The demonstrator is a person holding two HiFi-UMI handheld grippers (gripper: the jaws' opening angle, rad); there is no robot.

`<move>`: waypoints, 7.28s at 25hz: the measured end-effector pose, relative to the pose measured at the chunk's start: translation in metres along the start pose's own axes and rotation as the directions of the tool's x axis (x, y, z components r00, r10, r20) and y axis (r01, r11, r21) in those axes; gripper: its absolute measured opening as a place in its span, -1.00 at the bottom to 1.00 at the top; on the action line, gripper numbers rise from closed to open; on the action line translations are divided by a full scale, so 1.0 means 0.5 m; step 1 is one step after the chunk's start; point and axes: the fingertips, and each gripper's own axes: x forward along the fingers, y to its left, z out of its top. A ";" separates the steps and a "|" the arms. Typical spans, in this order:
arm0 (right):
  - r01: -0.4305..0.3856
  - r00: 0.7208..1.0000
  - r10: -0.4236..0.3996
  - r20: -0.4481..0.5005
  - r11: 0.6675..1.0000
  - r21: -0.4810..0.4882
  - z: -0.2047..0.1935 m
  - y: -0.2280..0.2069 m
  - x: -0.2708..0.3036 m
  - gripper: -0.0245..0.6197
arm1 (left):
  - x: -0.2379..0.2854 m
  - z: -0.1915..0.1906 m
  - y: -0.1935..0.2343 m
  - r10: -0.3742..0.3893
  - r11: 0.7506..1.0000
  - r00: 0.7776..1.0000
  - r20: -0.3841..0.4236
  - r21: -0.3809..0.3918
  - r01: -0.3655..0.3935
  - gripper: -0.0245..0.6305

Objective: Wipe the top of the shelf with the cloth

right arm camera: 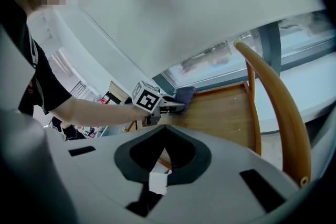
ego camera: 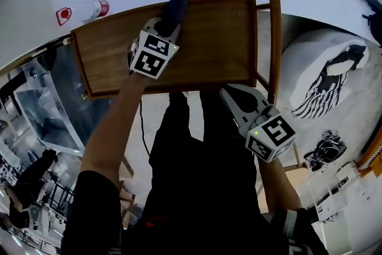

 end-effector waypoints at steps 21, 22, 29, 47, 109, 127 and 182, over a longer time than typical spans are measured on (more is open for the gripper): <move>0.030 0.996 -0.036 0.076 0.997 0.069 -0.002 -0.051 -0.070 -0.91 | 0.109 0.123 -0.142 -0.131 0.984 0.991 0.005 0.122 0.129 -0.76; 0.031 0.996 -0.037 0.081 0.997 0.071 -0.001 -0.053 -0.071 -0.91 | 0.113 0.128 -0.148 -0.137 0.983 0.990 0.006 0.126 0.136 -0.76; 0.043 0.994 -0.051 0.099 0.996 0.084 0.002 -0.063 -0.089 -0.91 | 0.136 0.161 -0.190 -0.179 0.972 0.984 0.006 0.159 0.175 -0.76; 0.073 0.990 -0.085 0.116 0.992 0.100 -0.006 -0.074 -0.122 -0.91 | 0.168 0.209 -0.258 -0.258 0.951 0.966 0.028 0.182 0.249 -0.76; -0.216 0.963 0.173 -0.206 0.954 -0.209 -0.034 0.417 0.347 -0.91 | -0.484 -0.438 0.347 0.408 0.891 0.913 -0.021 -0.207 -0.403 -0.76; -0.173 0.974 0.143 -0.179 0.970 -0.168 -0.040 0.361 0.310 -0.91 | -0.370 -0.440 0.295 0.313 0.941 0.944 -0.107 -0.103 -0.323 -0.76; -0.003 1.000 0.004 0.014 1.000 -0.014 -0.056 0.061 0.001 -0.91 | -0.048 -0.112 -0.087 0.008 0.998 0.998 -0.063 0.070 -0.003 -0.76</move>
